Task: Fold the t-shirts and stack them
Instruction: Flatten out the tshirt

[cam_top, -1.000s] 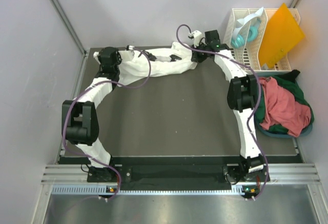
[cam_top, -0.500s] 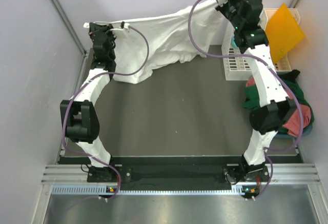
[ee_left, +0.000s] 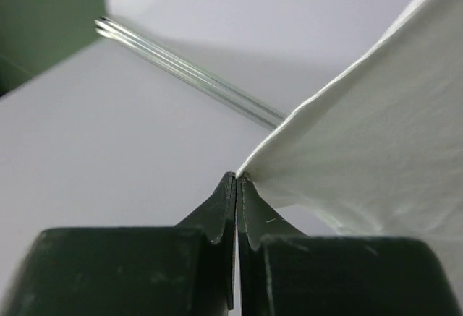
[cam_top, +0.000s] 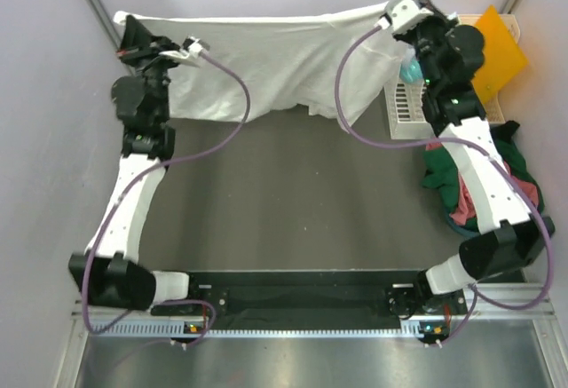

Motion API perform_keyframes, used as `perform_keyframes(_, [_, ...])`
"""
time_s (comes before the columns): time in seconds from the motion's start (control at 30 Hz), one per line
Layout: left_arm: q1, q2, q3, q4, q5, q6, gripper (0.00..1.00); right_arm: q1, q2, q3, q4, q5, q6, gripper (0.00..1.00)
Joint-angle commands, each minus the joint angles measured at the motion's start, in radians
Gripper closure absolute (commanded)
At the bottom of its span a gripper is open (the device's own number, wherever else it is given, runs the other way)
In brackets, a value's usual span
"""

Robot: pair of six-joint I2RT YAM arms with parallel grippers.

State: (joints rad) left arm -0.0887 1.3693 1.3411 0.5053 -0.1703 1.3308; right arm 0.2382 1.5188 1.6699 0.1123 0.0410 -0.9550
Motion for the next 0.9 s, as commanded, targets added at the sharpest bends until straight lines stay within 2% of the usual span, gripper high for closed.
perform_keyframes(0.0, [0.007,-0.206,0.016,0.012,0.165,-0.097,1.0,-0.008,-0.196,0.039,0.311,0.066,-0.051,1.0])
perform_keyframes(0.1, [0.004,-0.23,0.099,-0.002,0.19,-0.105,1.0,-0.008,-0.226,0.053,0.411,0.048,-0.117,1.0])
perform_keyframes(0.27, [0.006,-0.213,0.179,0.016,0.201,-0.062,1.0,-0.008,-0.232,0.187,0.34,-0.03,-0.154,1.0])
perform_keyframes(0.4, [0.006,-0.168,0.193,0.007,0.201,-0.027,1.0,-0.011,-0.143,0.3,0.259,-0.032,-0.157,1.0])
perform_keyframes(0.57, [0.047,-0.014,0.231,-0.04,0.224,0.054,1.0,-0.031,-0.039,0.312,0.228,-0.116,-0.214,1.0])
perform_keyframes(0.67, [0.108,0.098,0.317,-0.14,0.267,0.057,1.0,-0.059,0.09,0.413,0.169,-0.135,-0.197,1.0])
perform_keyframes(0.77, [0.155,0.243,0.417,-0.134,0.307,0.103,1.0,-0.089,0.303,0.563,0.128,-0.136,-0.192,1.0])
perform_keyframes(0.87, [0.173,0.428,0.613,-0.134,0.267,0.148,1.0,-0.109,0.467,0.761,0.142,-0.128,-0.211,1.0])
